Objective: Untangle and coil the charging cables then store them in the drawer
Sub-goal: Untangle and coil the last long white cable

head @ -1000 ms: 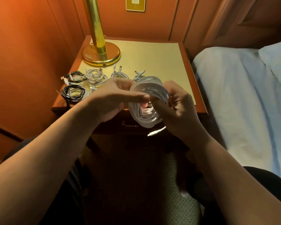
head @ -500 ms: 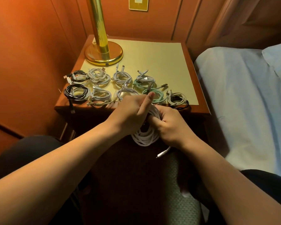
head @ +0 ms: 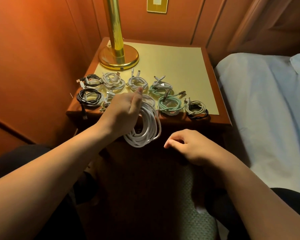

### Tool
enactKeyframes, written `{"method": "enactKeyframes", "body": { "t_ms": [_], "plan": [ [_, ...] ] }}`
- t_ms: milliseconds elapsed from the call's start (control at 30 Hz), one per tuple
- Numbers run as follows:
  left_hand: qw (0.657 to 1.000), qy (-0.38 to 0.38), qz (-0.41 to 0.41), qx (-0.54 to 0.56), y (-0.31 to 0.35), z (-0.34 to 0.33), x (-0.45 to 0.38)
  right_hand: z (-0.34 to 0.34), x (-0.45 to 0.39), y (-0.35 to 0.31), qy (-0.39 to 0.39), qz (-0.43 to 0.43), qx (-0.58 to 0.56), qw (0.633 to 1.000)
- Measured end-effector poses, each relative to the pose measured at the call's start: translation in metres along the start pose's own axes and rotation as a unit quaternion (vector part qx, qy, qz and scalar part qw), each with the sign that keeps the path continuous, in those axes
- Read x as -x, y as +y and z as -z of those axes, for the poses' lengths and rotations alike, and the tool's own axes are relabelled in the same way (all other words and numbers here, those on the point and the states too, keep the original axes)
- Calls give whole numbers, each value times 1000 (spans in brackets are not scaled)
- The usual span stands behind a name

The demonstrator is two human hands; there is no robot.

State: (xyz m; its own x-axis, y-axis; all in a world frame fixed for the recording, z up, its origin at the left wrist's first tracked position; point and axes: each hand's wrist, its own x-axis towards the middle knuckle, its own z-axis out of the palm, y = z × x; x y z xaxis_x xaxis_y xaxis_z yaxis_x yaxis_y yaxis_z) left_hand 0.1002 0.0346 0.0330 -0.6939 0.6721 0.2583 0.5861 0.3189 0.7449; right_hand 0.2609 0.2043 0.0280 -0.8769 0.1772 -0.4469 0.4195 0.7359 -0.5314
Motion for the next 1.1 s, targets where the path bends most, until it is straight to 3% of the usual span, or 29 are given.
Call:
{"method": "enactKeyframes", "body": {
  "t_ms": [167, 400, 533, 767, 967, 1100],
  "plan": [
    [1000, -1, 4, 23, 0, 1, 5, -4, -8, -5, 40, -12, -164, 986],
    [1000, -5, 6, 28, 3, 2, 5, -24, -18, -9, 144, 61, -244, 957],
    [999, -13, -3, 36, 4, 3, 5, -16, -20, -9, 88, 94, -353, 927],
    [998, -41, -28, 44, 5, 2, 7, -19, -27, -6, -2, 62, -486, 872],
    [996, -54, -36, 57, 11, -1, 11, -24, -25, -14, -52, 56, -526, 847],
    [996, -64, -34, 60, 9, -4, 10, -25, -20, -16, -128, 61, -604, 785]
  ]
}}
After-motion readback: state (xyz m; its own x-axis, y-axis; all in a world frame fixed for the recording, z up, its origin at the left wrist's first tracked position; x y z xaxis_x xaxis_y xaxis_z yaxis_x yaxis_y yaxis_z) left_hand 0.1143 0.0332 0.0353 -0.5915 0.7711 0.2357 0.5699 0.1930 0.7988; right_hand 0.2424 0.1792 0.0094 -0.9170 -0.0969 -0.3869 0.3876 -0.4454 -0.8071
